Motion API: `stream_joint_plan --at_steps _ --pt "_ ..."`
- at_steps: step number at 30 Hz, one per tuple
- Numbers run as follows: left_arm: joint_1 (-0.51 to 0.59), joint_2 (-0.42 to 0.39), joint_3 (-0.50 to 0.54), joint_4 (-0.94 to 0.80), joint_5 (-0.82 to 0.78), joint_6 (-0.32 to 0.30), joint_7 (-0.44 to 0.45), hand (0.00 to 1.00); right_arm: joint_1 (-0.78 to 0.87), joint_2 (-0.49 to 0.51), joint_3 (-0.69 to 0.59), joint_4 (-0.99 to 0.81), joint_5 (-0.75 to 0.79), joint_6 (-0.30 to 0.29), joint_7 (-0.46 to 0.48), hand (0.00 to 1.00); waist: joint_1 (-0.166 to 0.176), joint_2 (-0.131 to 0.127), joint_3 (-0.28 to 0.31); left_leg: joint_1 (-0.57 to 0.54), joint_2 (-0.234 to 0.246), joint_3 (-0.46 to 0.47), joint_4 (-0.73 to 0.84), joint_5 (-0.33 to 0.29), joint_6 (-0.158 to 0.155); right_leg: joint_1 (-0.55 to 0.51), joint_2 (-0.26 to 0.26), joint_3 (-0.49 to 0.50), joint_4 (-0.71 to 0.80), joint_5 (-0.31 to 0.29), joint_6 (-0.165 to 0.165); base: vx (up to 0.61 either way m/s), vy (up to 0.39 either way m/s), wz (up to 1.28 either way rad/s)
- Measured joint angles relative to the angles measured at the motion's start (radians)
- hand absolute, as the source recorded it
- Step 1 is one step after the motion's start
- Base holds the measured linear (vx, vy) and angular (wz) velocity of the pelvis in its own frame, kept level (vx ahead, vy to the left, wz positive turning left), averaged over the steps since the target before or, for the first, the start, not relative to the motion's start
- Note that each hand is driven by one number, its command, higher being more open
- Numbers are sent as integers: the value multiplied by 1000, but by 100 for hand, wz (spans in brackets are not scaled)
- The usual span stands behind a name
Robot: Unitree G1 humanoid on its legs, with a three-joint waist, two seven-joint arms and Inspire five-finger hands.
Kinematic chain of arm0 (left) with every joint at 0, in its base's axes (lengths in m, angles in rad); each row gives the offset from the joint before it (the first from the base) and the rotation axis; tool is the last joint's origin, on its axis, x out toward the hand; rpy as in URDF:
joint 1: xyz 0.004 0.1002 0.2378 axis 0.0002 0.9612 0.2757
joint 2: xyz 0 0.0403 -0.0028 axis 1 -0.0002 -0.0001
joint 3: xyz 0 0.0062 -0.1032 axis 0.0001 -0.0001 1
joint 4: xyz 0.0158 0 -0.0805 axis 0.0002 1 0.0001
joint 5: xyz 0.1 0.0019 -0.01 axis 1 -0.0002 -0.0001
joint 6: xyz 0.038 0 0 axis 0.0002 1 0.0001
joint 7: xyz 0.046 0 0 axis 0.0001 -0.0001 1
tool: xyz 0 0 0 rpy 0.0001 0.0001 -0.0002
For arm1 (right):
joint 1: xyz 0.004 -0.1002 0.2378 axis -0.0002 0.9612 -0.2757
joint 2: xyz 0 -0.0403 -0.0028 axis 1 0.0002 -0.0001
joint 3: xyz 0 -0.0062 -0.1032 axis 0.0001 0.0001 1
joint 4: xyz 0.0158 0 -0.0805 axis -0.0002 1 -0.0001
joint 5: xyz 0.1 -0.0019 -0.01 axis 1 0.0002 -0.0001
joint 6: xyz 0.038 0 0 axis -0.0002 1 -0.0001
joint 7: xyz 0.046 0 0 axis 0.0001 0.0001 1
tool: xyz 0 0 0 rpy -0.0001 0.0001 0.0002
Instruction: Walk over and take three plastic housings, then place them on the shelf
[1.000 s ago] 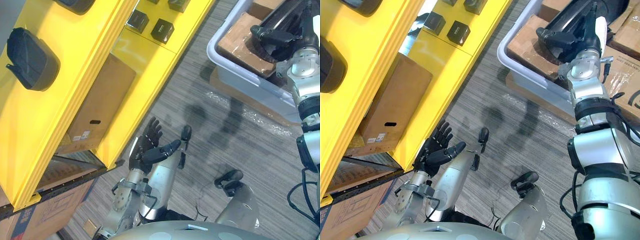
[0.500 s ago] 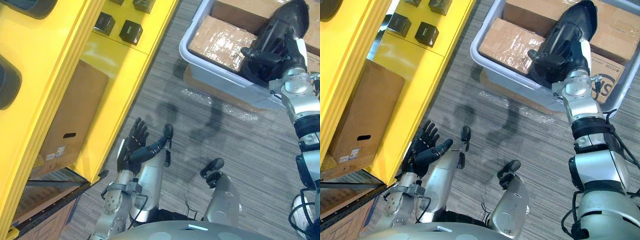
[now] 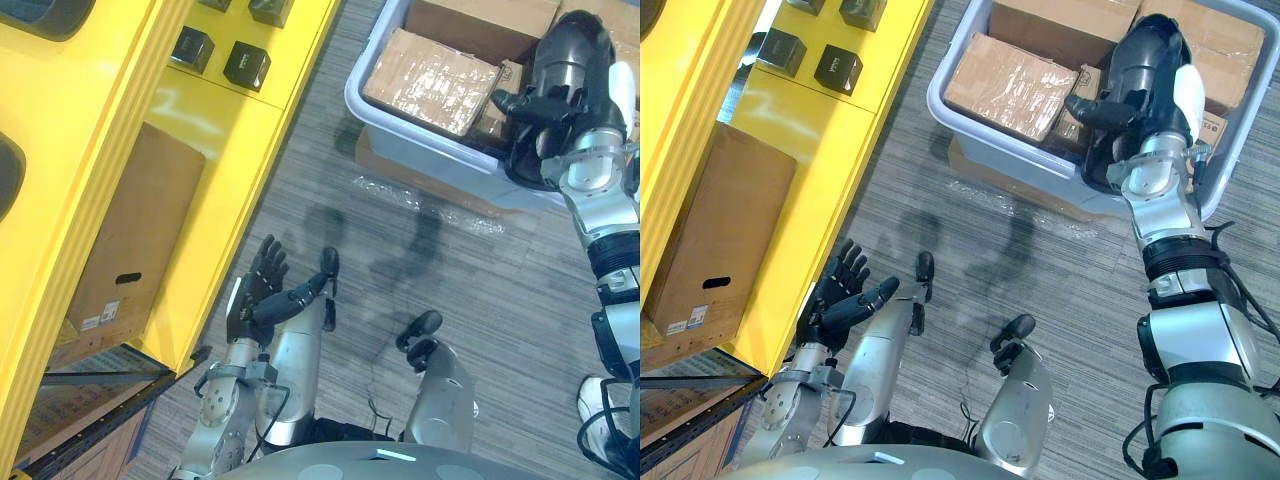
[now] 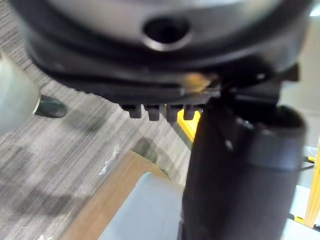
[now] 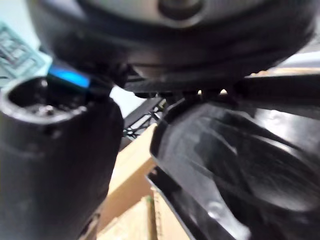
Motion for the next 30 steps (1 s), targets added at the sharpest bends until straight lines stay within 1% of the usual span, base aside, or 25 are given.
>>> stream_joint_plan --at_steps 1,3,5,7,9,10,11,12,13,15,18,20,22,25,30 --pt "0 0 0 0 1 0 0 100 -16 0 1 0 -5 -36 -17 100 0 0 0 0 0 0 0 0 0 0 0 0 0 0 0 0 0 0" --pt "0 0 0 1 17 -1 2 100 -47 -2 2 -4 -26 -83 -43 100 0 0 0 0 0 0 1 0 0 1 0 0 1 0 0 0 0 0" --pt "0 1 0 0 52 -6 14 100 -63 -4 2 -15 -50 -112 -60 100 1 0 0 0 1 0 2 0 0 2 0 -1 2 0 0 0 0 0" --pt "0 1 3 -4 80 -29 33 100 -65 -4 2 -80 -57 -146 -77 100 -1 -1 1 2 1 0 3 -1 0 4 0 0 2 0 0 0 0 0" --pt "0 1 9 -16 79 -43 38 100 -58 -5 -1 -123 -70 -162 -81 100 -4 -1 1 5 0 0 4 -5 -6 7 -1 -1 3 0 0 0 0 0" --pt "0 1 15 -27 80 -46 38 100 -46 -5 -5 -151 -76 -164 -91 100 -4 -2 1 8 1 0 4 -8 -9 10 -1 0 3 0 0 0 0 0" --pt "0 1 23 -44 80 -63 37 100 -13 -5 -22 -206 -90 -167 -115 100 -5 -6 4 15 1 1 4 -10 -10 15 -1 1 2 0 0 0 0 0" --pt "0 1 25 -48 80 -71 37 100 -1 -5 -27 -221 -92 -166 -122 100 -5 -9 5 19 1 4 3 -11 -10 16 -1 5 2 0 0 1 -7 -10" --pt "0 0 29 -58 80 -82 37 100 19 -5 -44 -246 -91 -158 -125 100 -5 -15 9 27 3 13 3 -15 -7 17 -2 14 1 0 1 1 -5 -13" --pt "0 -1 33 -72 80 -88 33 100 36 -5 -77 -257 -89 -131 -125 100 -18 -18 11 30 3 22 0 -18 -4 16 -1 22 -12 1 1 -1 -2 -11" --pt "1 -9 40 -74 80 -88 26 100 79 -6 -131 -266 -34 -69 -111 100 -34 -27 15 47 8 58 -14 -18 -5 14 5 50 -43 21 5 26 7 -27" --pt "0 -11 40 -74 80 -88 23 100 99 -6 -152 -266 9 -37 -83 100 -46 -32 18 48 18 77 -14 -21 -6 11 19 65 -71 42 6 46 4 -35" --pt "-3 -11 39 -74 80 -86 22 100 112 -6 -154 -265 52 8 -38 100 -57 -43 23 47 37 100 -13 -24 -2 6 42 87 -111 72 7 57 -8 -43" --pt "-17 -14 39 -76 83 -83 22 100 128 -6 -154 -259 88 43 -5 100 -68 -44 23 49 52 115 -11 -24 -3 2 56 98 -123 79 4 48 -24 -23" --pt "-37 -14 39 -76 84 -75 34 100 126 -6 -151 -207 90 48 25 100 -77 -44 23 59 73 122 -12 -25 -13 2 68 98 -120 73 -6 28 -38 -9"
